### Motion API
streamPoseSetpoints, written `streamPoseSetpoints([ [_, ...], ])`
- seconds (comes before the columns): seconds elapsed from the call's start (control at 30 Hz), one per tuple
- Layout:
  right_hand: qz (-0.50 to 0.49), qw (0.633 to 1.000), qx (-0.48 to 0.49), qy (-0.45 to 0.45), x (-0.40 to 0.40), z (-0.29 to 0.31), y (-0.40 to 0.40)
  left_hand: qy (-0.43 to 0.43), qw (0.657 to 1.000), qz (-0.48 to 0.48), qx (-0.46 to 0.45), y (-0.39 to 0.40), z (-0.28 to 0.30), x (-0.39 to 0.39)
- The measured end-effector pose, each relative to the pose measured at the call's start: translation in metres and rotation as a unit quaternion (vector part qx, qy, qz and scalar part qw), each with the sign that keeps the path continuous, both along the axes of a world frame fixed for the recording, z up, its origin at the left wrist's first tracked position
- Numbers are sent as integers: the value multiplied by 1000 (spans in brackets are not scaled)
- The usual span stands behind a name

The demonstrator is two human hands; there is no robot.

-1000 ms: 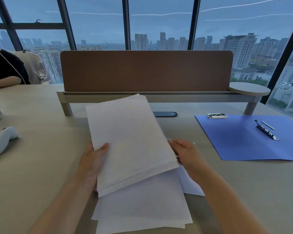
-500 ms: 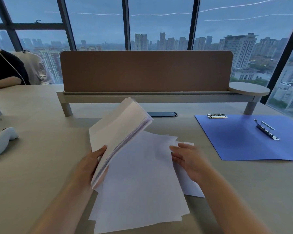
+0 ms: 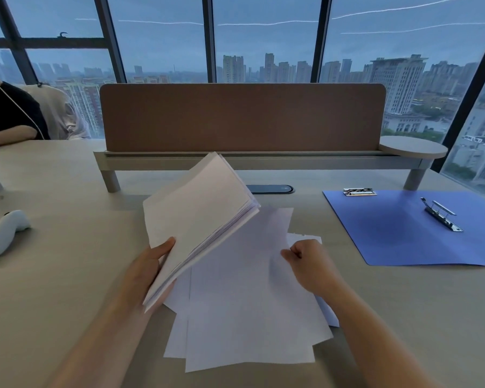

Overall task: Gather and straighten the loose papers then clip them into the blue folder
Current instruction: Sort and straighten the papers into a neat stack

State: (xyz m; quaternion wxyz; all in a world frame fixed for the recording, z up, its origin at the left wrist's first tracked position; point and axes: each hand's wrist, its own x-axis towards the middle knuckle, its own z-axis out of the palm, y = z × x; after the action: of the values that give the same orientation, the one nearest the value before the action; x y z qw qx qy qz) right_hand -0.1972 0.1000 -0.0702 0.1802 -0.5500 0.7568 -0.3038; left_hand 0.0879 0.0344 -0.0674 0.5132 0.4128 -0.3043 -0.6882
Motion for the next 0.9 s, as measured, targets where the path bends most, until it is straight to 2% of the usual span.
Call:
streamPoseSetpoints([
  [0.07, -8, 999, 3, 43, -3, -1, 1, -45, 999, 0, -20, 0, 0, 3],
  [0.23, -39, 971, -29, 236, -5, 7, 12, -120, 991, -3, -51, 3, 1, 3],
  [0.33, -64, 969, -56, 233, -9, 11, 12, -132, 990, 3, -52, 3, 4, 1],
  [0.4, -62, 987, -74, 130, -11, 10, 8, -129, 990, 9, -57, 3, 5, -1],
  [0.47, -43, 995, -91, -27, -12, 10, 3, -122, 991, 10, -61, 7, 8, -6],
  [0.57, -50, 978, -78, -186, -9, 7, -1, -148, 987, 13, -60, 7, 8, -8],
  [0.67, -41, 940, -52, -334, -2, 5, 0, -170, 983, 0, -69, 4, 4, -9],
  [0.77, -21, 912, -38, -408, 6, 11, 3, -182, 980, -1, -81, 7, -1, -14],
  [0.9, -12, 902, -38, -430, 9, 15, 6, -193, 975, -1, -109, 19, 2, -20],
])
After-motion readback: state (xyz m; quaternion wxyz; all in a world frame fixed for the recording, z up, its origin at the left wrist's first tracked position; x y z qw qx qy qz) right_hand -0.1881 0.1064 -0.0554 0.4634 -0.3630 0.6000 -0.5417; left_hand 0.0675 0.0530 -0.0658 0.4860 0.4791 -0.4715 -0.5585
